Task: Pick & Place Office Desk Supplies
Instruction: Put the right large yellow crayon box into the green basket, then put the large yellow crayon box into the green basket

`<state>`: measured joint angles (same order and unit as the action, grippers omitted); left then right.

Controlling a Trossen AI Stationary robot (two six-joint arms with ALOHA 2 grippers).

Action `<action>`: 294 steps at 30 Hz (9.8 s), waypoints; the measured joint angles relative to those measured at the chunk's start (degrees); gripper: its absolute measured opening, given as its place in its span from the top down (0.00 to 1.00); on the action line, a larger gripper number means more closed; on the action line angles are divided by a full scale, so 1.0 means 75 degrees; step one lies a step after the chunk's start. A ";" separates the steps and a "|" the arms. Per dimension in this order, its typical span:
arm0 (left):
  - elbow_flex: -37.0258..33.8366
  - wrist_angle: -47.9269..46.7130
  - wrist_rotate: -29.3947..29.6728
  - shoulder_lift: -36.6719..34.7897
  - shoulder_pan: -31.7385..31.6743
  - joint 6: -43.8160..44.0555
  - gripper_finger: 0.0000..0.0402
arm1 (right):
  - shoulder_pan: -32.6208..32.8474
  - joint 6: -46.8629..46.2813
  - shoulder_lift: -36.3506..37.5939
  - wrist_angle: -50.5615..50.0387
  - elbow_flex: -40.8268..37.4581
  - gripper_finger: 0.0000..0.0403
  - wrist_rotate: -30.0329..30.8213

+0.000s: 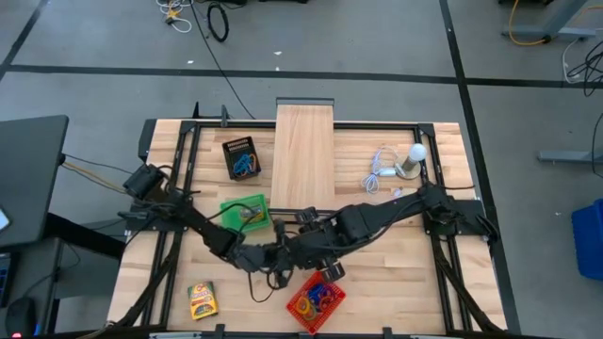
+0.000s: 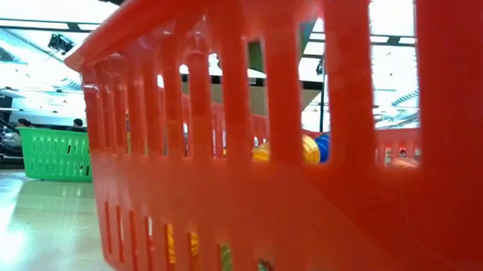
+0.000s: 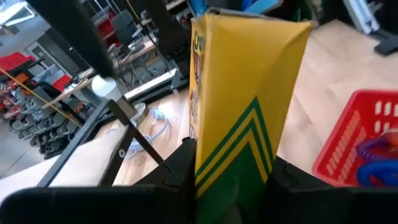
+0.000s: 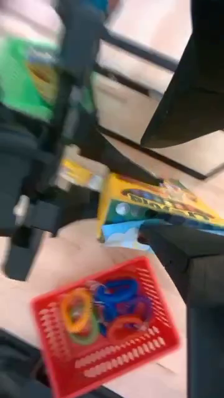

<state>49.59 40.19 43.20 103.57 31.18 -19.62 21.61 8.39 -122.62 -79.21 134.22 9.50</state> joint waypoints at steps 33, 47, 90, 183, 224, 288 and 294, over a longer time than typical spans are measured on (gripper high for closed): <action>-0.4584 0.1713 0.3601 -0.5055 0.1821 0.0571 0.73 | 0.0915 0.0468 0.5255 0.5518 -0.5440 0.70 0.0047; -0.5561 0.1634 0.4393 -0.5543 0.1462 0.1549 0.73 | 0.1779 0.0029 0.8818 0.9086 -1.0927 0.73 0.1666; -0.5751 -0.2171 0.0977 -0.6284 -0.0778 0.5335 0.73 | 0.1859 0.0130 0.9321 1.2822 -1.4954 0.73 0.1416; -0.5098 -0.0279 0.0450 -0.6275 -0.0291 0.2371 0.55 | 0.1854 0.0520 0.9315 1.3219 -1.4954 0.73 0.1582; -0.1128 -0.8499 -0.5296 -0.3202 0.4069 1.1466 0.99 | 0.1837 -0.0061 0.8298 1.3160 -1.4948 0.64 0.2517; 0.0220 -0.8717 -0.3094 -0.1455 0.1648 0.5132 0.45 | 0.1841 -0.0031 0.8301 1.2889 -1.4945 0.64 0.2771; 0.0217 -0.8739 -0.3128 -0.1077 0.1916 0.5310 0.45 | 0.1839 -0.0030 0.8301 1.2848 -1.4945 0.64 0.2789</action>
<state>51.22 -25.35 19.73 95.49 45.55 20.20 35.40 8.17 -60.36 17.15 22.13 30.42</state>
